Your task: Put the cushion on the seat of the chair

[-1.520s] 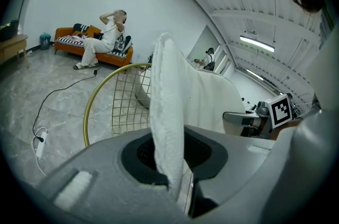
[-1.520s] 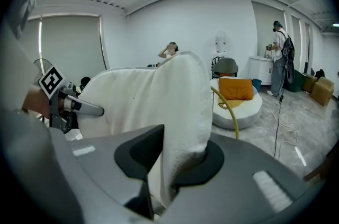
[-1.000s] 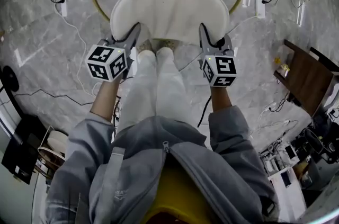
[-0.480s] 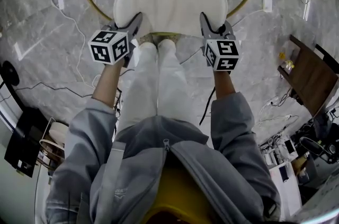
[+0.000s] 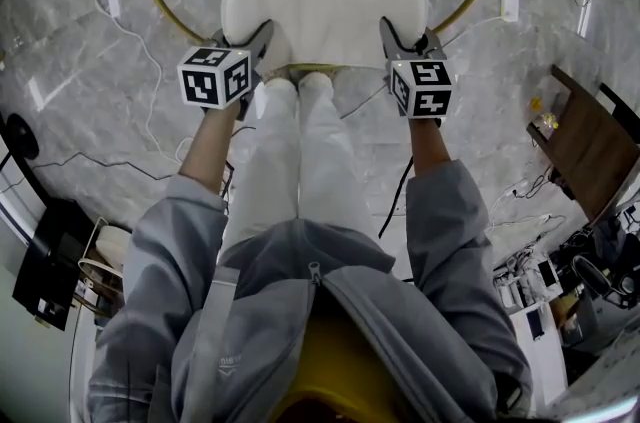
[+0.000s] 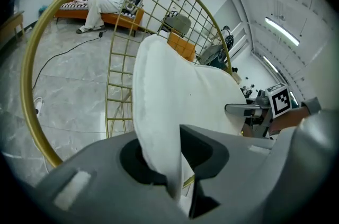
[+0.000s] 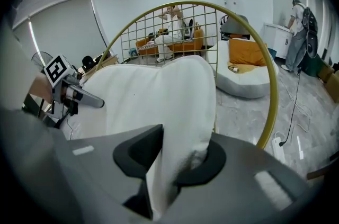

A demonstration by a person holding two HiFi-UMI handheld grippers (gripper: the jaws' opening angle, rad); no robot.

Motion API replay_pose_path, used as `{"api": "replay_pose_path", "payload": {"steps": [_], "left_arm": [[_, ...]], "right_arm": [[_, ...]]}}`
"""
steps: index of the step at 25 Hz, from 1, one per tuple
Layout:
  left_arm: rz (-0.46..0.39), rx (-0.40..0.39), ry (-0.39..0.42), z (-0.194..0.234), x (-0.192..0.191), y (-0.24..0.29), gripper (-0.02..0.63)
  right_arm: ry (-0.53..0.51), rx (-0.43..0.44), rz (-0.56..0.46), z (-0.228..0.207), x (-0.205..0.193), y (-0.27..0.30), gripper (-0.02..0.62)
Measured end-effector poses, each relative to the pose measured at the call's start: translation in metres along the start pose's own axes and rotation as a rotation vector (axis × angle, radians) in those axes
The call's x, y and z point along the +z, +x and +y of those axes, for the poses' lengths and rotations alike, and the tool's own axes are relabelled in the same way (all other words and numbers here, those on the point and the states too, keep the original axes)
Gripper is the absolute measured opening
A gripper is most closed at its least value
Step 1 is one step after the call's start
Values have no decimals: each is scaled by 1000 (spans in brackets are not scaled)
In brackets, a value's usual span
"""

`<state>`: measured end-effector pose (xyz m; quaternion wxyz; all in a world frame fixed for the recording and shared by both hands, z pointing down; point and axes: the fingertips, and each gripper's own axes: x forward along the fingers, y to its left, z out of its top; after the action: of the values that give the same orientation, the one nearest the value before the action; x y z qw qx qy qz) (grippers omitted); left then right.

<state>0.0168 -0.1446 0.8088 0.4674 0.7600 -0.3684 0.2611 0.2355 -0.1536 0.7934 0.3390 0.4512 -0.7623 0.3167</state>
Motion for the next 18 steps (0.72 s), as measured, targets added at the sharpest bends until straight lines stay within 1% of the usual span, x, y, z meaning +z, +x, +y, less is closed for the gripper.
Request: {"api": "replay_pose_path", "payload": {"steps": [3,9,13,15,18], "left_arm": [[25,47,16,11,2,8,103],[98,155,36,38,1,14,201],[125,194,66,47,0,12,255],[130,199,79,49,0,12,299],[132,209,84,51,-1,9,308]], "right_arm": [[-3,-11,27,-5,-2,10,97],[-6,-23,71,-12,-4,26,109],[11,-25,96,-17,-7,32,115],[11,-30,104,-19,-8,34,117],[12,-44,110,-22,-8,37,133]]}}
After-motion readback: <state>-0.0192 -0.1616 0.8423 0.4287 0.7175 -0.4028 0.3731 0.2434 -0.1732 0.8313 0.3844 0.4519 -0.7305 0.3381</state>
